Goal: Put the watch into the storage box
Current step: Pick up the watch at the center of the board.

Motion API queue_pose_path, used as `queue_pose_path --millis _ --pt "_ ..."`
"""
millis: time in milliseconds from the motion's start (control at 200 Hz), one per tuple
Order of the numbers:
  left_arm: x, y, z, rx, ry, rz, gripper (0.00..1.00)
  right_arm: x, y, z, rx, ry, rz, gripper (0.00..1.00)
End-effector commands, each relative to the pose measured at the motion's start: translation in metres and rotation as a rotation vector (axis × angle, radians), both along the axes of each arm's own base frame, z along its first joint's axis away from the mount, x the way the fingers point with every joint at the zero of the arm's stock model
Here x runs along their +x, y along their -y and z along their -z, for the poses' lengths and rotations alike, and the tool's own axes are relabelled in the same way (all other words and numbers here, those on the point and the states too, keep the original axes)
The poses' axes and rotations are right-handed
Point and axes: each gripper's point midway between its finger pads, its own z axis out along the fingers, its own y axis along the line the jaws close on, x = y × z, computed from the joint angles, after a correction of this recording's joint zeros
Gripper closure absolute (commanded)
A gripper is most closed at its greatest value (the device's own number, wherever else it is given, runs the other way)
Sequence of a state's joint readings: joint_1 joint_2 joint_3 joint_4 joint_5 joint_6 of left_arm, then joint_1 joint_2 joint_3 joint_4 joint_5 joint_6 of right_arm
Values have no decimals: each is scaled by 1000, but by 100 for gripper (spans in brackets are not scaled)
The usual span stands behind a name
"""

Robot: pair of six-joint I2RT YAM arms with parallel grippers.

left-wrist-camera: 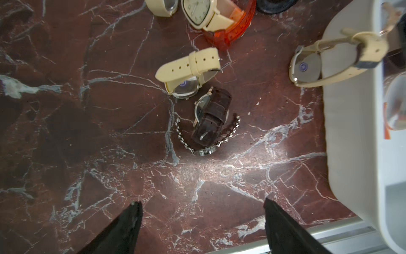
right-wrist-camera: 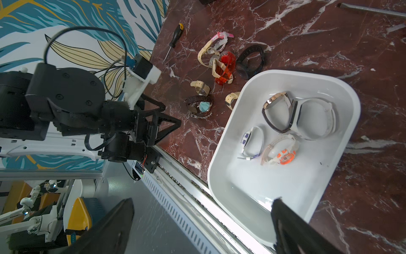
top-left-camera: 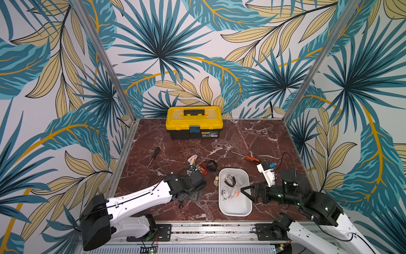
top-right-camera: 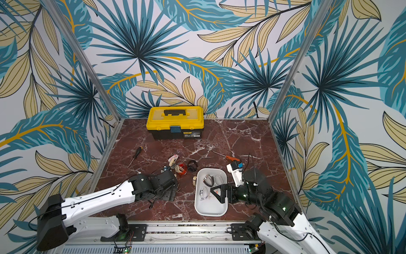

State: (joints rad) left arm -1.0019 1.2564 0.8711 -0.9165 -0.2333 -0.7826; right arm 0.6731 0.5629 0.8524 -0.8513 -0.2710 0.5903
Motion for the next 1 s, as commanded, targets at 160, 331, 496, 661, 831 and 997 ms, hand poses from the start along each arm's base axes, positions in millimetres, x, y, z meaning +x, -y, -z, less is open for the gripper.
queue_pose_path --millis 160,331,496,661,831,997 --pt "28 11 -3 107 59 48 21 1 0 16 -48 -35 -6 0" --pt "37 12 5 179 65 61 33 2 2 18 -62 -29 5 0" --pt "44 11 11 233 77 73 50 4 2 20 -59 -30 12 0" --pt "50 14 11 239 95 74 56 5 0 22 -52 -35 11 0" --pt "53 17 15 249 94 90 64 7 -2 22 -53 -38 10 0" --pt "57 18 18 268 92 98 71 7 -2 25 -62 -41 9 0"
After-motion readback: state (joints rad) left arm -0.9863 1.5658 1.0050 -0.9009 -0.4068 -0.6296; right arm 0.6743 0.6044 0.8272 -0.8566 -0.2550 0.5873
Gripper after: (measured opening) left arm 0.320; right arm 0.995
